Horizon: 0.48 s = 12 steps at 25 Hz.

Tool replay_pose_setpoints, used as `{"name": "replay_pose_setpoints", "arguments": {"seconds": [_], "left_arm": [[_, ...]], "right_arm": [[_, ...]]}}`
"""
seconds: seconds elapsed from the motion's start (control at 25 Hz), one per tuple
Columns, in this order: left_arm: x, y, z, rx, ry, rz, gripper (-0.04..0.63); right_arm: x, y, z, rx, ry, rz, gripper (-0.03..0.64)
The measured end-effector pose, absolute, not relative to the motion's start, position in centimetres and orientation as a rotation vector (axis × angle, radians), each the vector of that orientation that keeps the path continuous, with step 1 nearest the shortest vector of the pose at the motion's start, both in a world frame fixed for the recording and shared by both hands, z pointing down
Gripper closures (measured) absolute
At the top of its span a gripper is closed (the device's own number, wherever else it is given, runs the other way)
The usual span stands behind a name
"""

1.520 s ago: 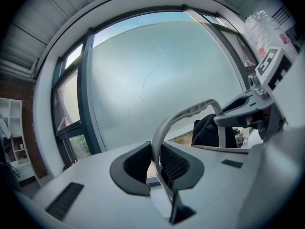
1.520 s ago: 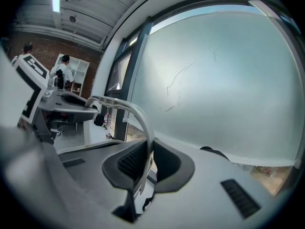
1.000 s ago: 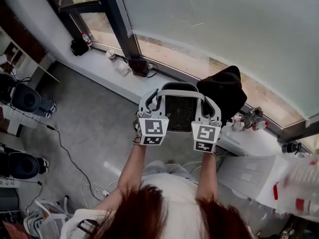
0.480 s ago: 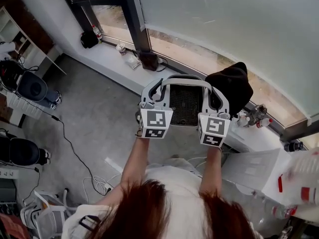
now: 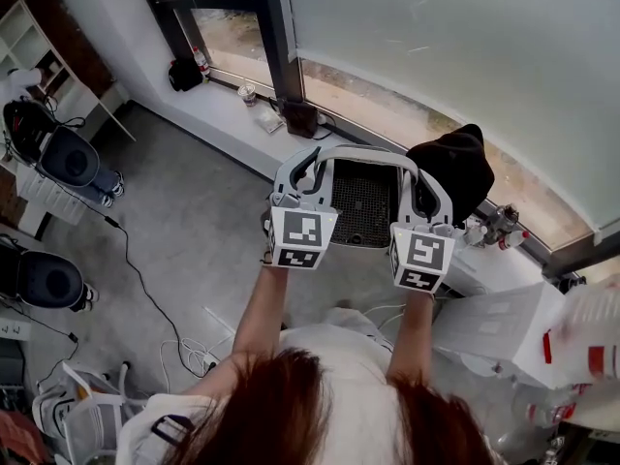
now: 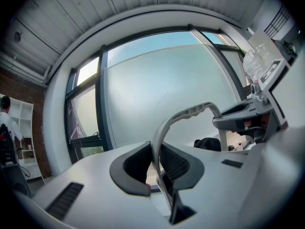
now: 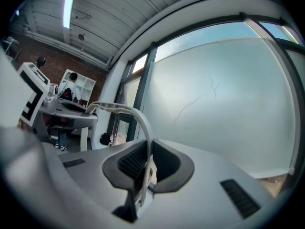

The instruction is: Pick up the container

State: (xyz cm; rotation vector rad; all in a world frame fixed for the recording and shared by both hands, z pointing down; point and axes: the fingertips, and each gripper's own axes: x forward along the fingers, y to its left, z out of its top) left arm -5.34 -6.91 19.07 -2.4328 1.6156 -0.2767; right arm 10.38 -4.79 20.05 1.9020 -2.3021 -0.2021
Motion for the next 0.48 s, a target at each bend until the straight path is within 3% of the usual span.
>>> {"name": "replay_pose_setpoints", "arguments": {"seconds": [0.48], "left_arm": [[-7.1, -1.5, 15.9, -2.427, 1.584, -0.209, 0.529]], "right_arm": [[8.6, 0.2, 16.6, 1.874, -2.343, -0.282, 0.568]]}}
